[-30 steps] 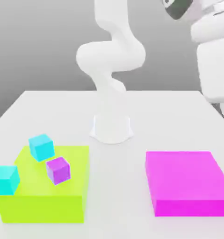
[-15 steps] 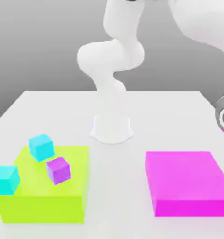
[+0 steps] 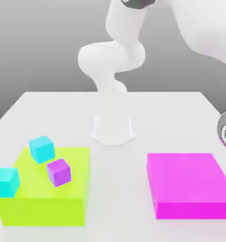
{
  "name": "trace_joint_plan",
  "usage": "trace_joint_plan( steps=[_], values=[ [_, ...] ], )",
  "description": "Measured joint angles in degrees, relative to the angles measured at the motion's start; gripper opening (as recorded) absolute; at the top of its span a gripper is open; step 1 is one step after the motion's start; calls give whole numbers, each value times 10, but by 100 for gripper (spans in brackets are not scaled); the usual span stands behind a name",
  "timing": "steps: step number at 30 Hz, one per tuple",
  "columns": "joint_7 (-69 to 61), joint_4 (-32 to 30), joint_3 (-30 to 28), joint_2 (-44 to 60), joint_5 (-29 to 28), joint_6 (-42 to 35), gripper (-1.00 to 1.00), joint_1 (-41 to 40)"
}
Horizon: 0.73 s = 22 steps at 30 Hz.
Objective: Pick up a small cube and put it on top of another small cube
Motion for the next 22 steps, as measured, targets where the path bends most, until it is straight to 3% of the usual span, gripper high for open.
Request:
trace_joint_plan(
  steps=[12, 18, 19, 22],
  values=[
    [63, -139, -158, -193, 22, -49, -100, -143],
    [85, -200, -244, -230, 57, -33, -100, -327],
    [83, -205, -245, -221, 64, -21, 100, -333],
    [83, -205, -245, -221, 64, -22, 100, -333]
  ],
)
